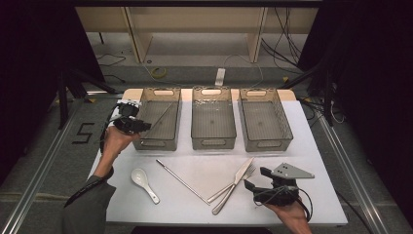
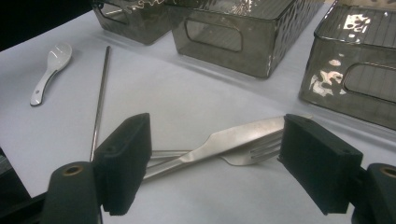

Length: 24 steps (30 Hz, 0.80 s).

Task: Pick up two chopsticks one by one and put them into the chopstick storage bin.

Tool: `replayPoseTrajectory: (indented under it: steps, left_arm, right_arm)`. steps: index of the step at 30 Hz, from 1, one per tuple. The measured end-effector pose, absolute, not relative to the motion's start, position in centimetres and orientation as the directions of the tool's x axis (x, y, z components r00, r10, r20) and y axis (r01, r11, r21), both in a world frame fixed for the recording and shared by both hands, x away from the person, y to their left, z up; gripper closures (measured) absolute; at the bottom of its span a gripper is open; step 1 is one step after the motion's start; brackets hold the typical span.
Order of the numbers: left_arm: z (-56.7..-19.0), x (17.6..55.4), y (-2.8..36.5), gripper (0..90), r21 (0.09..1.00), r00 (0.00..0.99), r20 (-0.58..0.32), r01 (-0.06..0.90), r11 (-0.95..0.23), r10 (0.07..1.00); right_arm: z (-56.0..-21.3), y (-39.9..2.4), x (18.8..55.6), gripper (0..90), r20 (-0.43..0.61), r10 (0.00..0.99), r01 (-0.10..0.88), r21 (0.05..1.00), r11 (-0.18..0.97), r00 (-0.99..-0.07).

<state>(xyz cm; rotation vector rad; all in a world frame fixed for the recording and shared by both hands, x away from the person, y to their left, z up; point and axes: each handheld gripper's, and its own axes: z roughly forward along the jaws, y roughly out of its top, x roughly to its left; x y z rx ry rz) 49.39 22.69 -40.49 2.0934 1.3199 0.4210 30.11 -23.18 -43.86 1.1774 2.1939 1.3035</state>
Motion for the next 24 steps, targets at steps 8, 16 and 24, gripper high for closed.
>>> replayPoseTrajectory:
  steps: [8,16,24]
  left_arm:
    - [-39.7,46.2,19.9,33.7,0.649,0.609,-0.003,0.605,-0.462,0.793]
    - [-39.8,43.3,17.4,29.0,0.563,0.8,0.046,0.474,-0.677,0.598]
    - [-40.9,42.5,15.9,24.5,0.472,0.866,0.031,0.428,-0.771,0.499]
  right_arm:
    - [-43.8,-23.1,30.1,25.8,0.122,0.786,0.484,0.841,0.243,-0.606]
    - [-43.8,-23.2,30.0,25.8,0.121,0.784,0.483,0.841,0.246,-0.609]
    - [-43.8,-23.1,30.1,25.8,0.118,0.783,0.481,0.841,0.249,-0.611]
